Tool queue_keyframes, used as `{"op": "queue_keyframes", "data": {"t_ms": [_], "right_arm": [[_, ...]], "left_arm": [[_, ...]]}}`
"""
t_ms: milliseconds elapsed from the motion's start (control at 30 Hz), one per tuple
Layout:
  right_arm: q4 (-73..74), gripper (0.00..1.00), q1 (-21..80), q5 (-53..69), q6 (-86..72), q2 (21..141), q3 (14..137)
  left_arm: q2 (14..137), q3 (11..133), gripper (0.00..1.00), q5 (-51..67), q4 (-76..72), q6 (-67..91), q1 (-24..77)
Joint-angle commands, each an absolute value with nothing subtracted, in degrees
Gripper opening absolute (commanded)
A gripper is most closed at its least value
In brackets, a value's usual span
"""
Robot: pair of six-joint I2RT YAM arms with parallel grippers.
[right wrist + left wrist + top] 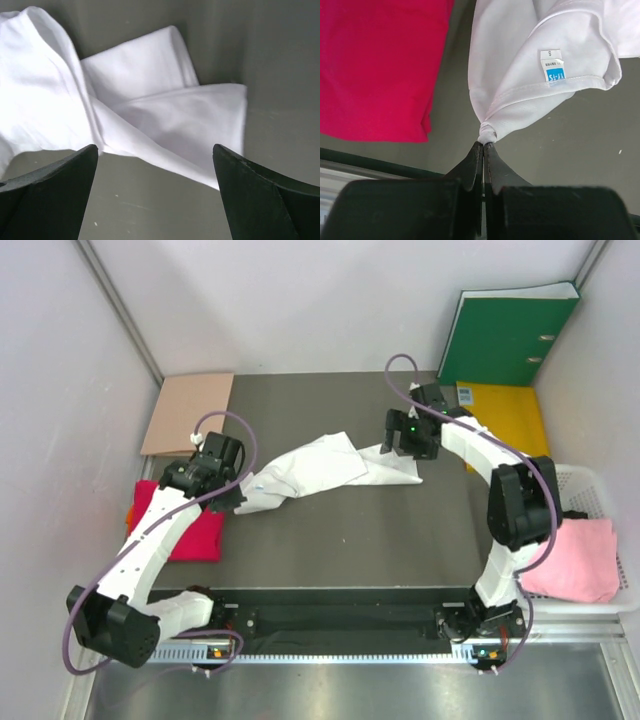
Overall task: Fold and stack the t-shirts
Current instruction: Flatten out the tshirt
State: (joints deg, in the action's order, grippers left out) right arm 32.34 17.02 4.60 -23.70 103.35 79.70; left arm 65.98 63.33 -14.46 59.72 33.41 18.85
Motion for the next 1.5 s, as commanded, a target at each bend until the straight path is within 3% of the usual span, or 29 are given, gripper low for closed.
{"op": "queue_keyframes", "data": {"t_ms": [0, 33, 200, 300, 567, 800, 900, 933, 967, 1267, 1467], "right_arm": [[26.9, 0.93, 19.4, 11.8, -25.4, 109.1, 88.1], [26.4, 0.88, 19.6, 13.9, -25.5, 110.1, 89.4], [27.6, 0.86, 21.6, 16.5, -25.6, 116.5, 97.8], [29.0, 0.79, 22.1, 19.1, -25.8, 120.2, 100.5], [24.9, 0.78, 23.5, 21.0, -27.4, 126.5, 102.8], [28.1, 0.74, 25.5, 21.7, -28.8, 135.6, 116.4], [28.2, 0.52, 26.3, 22.7, -29.4, 138.2, 119.5], [28.0, 0.13, 26.5, 22.2, -30.0, 138.3, 119.6], [28.1, 0.00, 26.5, 21.8, -30.1, 137.8, 119.5], [29.6, 0.00, 26.8, 16.5, -26.4, 118.5, 109.5], [47.5, 0.00, 28.6, 21.4, -20.8, 103.7, 99.4]], "left_arm": [[63.4, 61.3, 0.00, -14.8, 60.6, 34.7, 18.6], [63.5, 60.9, 0.00, -14.5, 60.6, 34.8, 18.6], [64.9, 59.3, 0.00, -12.0, 60.0, 35.1, 18.5], [65.6, 58.8, 0.00, -11.1, 59.4, 35.1, 18.6], [67.3, 58.4, 0.00, -9.7, 57.7, 34.1, 18.6], [68.5, 58.3, 0.00, -8.9, 57.0, 33.2, 18.5], [68.9, 58.5, 0.00, -9.1, 57.2, 32.8, 18.6], [69.0, 58.5, 0.00, -9.1, 57.1, 32.7, 18.6], [69.1, 58.5, 0.00, -9.1, 57.1, 32.7, 18.6], [70.6, 57.8, 0.00, -10.5, 57.5, 32.9, 18.5], [72.1, 57.7, 0.00, -13.2, 58.3, 33.0, 18.6]]}}
